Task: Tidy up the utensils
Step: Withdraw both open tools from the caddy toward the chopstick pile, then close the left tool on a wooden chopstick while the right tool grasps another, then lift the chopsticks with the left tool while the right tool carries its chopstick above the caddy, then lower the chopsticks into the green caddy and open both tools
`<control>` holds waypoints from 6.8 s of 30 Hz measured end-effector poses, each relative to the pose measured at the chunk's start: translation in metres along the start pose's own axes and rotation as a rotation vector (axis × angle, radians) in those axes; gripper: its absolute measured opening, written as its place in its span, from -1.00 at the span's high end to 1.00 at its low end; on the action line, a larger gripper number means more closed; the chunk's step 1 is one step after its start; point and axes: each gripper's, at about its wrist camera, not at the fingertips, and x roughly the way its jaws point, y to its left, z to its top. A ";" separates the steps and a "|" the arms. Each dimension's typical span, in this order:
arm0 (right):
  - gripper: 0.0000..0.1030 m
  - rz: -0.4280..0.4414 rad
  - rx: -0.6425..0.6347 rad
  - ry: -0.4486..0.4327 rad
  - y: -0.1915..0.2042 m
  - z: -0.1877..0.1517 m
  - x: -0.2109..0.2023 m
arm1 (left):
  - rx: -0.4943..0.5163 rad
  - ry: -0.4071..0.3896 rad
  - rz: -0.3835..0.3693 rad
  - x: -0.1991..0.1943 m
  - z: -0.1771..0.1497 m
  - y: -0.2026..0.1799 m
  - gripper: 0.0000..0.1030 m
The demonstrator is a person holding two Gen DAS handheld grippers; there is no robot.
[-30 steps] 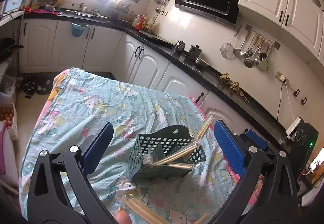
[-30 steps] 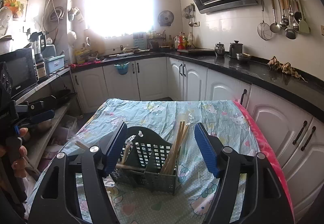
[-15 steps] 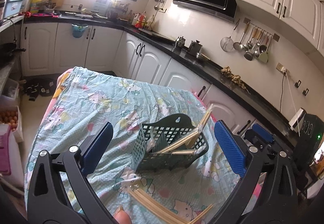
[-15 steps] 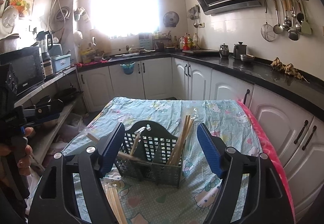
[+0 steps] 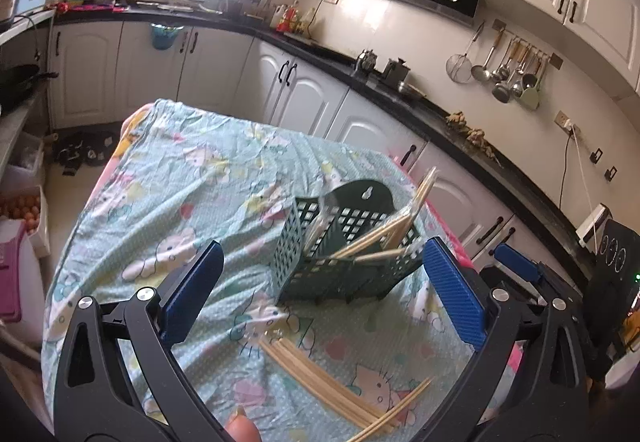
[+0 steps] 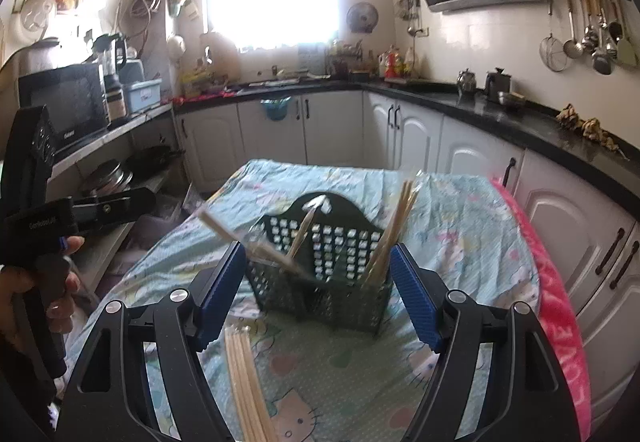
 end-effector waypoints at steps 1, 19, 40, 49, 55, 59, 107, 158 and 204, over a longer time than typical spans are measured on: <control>-0.39 0.004 -0.003 0.008 0.002 -0.002 0.001 | -0.007 0.006 0.003 0.001 -0.002 0.002 -0.79; -0.39 0.084 -0.049 0.182 0.027 -0.047 0.036 | -0.073 0.127 0.054 0.031 -0.044 0.032 -0.79; 0.44 0.194 -0.157 0.462 0.051 -0.096 0.099 | -0.260 0.334 0.001 0.083 -0.090 0.077 0.25; 0.55 0.223 -0.179 0.531 0.058 -0.106 0.121 | -0.296 0.404 -0.009 0.106 -0.099 0.084 0.32; 0.60 0.232 -0.180 0.548 0.060 -0.104 0.130 | -0.283 0.429 0.013 0.119 -0.099 0.085 0.45; 0.60 0.242 -0.170 0.561 0.061 -0.100 0.140 | -0.278 0.436 0.031 0.123 -0.098 0.088 0.60; 0.89 0.207 -0.048 0.391 0.035 -0.041 0.114 | -0.295 0.383 -0.066 0.117 -0.078 0.089 1.00; 0.89 0.201 -0.026 0.000 0.017 0.057 -0.002 | -0.014 0.152 -0.394 0.026 0.022 -0.035 1.00; 0.89 0.077 -0.010 -0.303 -0.047 0.157 -0.016 | 0.081 -0.083 -0.288 0.027 0.151 -0.064 1.00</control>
